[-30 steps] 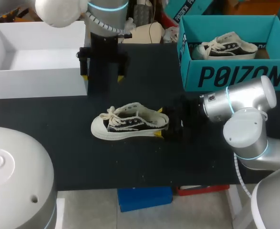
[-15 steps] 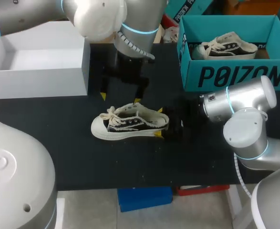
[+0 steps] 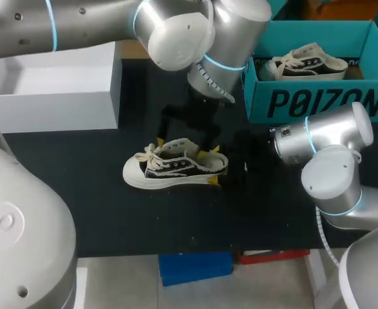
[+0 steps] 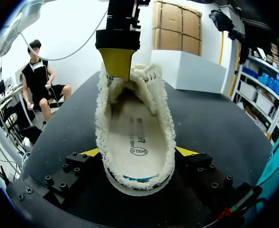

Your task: Take the shoe out of the shoebox, open the shoe tongue, remove and reinsert the insole, then place the shoe into the shoebox

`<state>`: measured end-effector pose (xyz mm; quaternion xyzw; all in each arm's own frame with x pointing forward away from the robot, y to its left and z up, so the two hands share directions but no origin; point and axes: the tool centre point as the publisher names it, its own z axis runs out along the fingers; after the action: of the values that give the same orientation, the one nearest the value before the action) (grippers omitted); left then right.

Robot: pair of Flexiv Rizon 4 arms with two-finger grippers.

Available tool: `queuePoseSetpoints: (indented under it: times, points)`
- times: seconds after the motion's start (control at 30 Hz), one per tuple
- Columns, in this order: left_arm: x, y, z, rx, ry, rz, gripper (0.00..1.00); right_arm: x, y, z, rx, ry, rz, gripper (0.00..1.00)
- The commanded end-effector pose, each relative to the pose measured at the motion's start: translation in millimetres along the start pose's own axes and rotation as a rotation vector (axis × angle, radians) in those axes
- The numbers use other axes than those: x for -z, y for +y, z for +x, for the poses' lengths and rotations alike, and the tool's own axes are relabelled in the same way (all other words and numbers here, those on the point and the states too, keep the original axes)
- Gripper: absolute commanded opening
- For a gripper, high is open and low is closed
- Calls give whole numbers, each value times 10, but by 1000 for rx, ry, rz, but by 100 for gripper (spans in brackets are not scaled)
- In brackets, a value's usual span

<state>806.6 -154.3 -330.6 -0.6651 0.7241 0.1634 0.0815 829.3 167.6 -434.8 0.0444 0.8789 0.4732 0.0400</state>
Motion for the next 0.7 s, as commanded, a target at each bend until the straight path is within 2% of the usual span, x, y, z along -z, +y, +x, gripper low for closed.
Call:
queuePoseSetpoints:
  times: [0.03, 0.27, 0.7]
  points:
    - [-78, -23, 115, 7, -95, 10, 100, -11, 4, -4, -1, -1, 0, 0]
    - [-175, -41, 45, 12, -96, 40, 100, -11, 4, -4, -1, -1, 0, 0]
    - [-350, -72, -115, 9, -134, 32, 100, -11, 4, -4, -1, -1, 0, 0]
